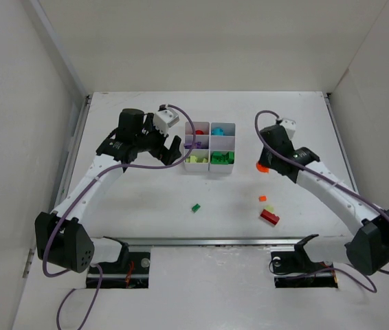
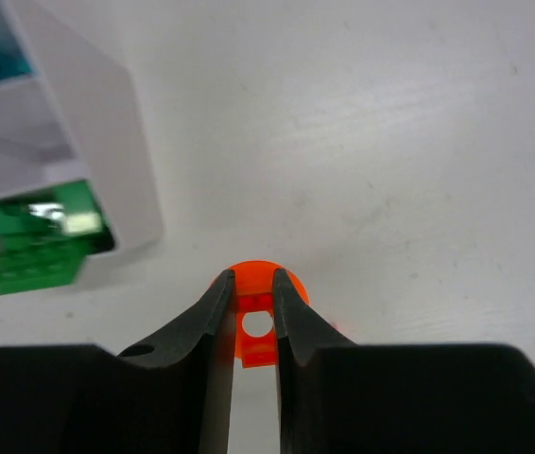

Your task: Sort the legos into containers by color

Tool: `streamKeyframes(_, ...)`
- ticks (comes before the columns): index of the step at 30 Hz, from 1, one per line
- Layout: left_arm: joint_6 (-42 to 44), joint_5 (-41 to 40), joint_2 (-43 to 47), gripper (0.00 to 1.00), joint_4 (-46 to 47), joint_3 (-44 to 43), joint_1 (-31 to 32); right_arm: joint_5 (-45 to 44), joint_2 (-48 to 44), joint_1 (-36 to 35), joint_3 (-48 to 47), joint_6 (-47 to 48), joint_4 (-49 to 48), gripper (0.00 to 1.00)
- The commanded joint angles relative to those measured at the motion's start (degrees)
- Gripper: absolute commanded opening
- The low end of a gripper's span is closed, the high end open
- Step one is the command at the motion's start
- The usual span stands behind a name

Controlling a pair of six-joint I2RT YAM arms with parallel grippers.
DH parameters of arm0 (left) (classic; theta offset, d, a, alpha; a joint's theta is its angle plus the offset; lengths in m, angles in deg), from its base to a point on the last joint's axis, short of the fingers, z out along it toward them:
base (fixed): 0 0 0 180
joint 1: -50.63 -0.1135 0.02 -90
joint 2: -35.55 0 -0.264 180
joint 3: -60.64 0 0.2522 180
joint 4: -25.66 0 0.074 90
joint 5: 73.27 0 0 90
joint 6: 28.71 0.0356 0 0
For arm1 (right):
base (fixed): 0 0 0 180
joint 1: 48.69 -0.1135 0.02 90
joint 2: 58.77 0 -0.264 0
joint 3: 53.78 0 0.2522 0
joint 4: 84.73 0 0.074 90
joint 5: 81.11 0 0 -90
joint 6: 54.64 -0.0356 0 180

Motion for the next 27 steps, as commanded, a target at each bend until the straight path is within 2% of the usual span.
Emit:
streamKeyframes(1,0.34,1.20,2.54,0.99,1.03,0.55,-0.26,-3.18,-0.73,-2.59,-6.76,5.33,-4.09,0.00)
streamKeyframes(6,0.34,0.67,2.54,0.99,0.51,0.55,-0.26,-0.81,6.37,-6.81,-12.55,12.09,-17.26,0.00)
streamKeyframes(14,0.34,-0.91,2.01,0.99,-0.55,-0.07,-0.79,0.52,21.07,-8.21,-26.37,15.88,-16.06,0.00)
streamKeyframes(18,0.34,-0.91,1.49,0.99,-0.55,-0.07,-1.32,-2.20,22.92,-9.80,-24.18,15.88,-22.55,0.00)
streamKeyframes(22,0.34,-0.91,1.49,0.99,-0.55,-0.59,-1.32,-11.84,23.45,-13.05,-22.08,12.98,-25.98,0.00)
streamKeyframes(27,0.34,-0.91,0.96,0.99,-0.55,-0.59,-1.32,-19.17,25.98,-16.13,-19.96,11.67,-31.86,0.00)
